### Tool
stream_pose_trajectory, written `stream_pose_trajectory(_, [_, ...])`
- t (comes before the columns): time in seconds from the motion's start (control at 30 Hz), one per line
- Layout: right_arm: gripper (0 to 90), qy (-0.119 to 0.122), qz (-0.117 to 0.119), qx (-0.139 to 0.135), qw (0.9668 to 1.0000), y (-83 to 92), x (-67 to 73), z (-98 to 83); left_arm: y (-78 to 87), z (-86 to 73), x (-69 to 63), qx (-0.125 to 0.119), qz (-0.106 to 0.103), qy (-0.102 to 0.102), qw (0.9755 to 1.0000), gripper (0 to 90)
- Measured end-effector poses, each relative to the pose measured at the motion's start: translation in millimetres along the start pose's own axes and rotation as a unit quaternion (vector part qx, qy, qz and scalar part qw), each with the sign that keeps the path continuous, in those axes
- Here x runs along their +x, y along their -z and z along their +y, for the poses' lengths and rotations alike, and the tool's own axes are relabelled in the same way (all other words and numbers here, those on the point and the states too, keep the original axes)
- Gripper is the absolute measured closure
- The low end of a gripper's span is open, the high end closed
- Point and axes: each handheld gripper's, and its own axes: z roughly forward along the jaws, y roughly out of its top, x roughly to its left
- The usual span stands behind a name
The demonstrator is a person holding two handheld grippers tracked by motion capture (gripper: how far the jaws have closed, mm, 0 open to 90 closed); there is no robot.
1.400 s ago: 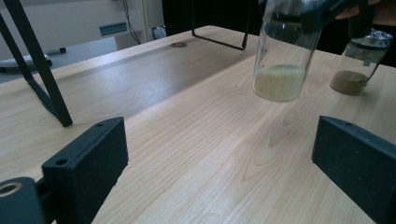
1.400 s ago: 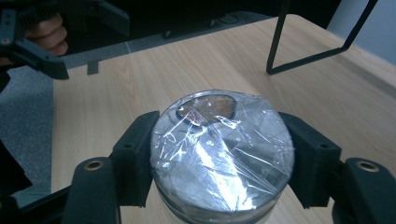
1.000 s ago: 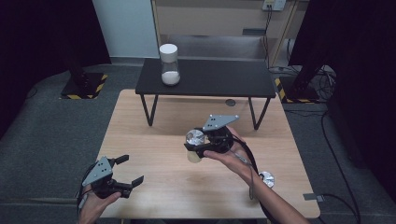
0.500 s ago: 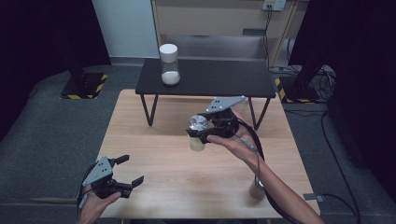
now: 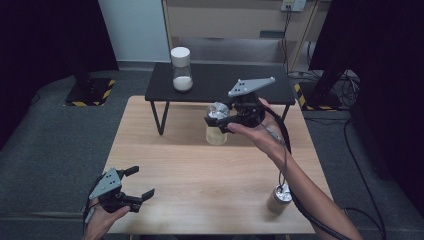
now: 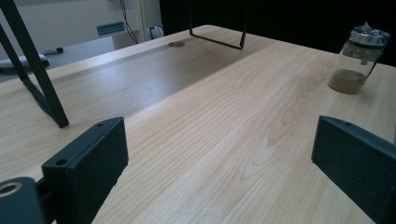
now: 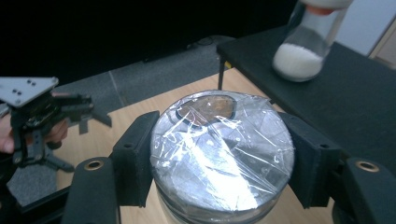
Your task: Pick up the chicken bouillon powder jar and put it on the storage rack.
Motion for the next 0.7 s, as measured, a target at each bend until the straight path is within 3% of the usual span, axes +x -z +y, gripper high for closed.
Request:
stream_pose_trajectory(0.37, [35.6, -0.013, -0.016, -0.013, 0.9997, 6.9, -9.5, 22.9, 0.2, -0.3, 0.6, -0.001, -0.001, 0.001, 1.0000, 2.6])
stream_pose_trajectory(0.7, [35.6, -0.018, -0.053, -0.018, 0.9983, 7.7, -18.2, 42.4, 0.4, -0.4, 1.0, -0.001, -0.002, 0.002, 1.0000, 2.6])
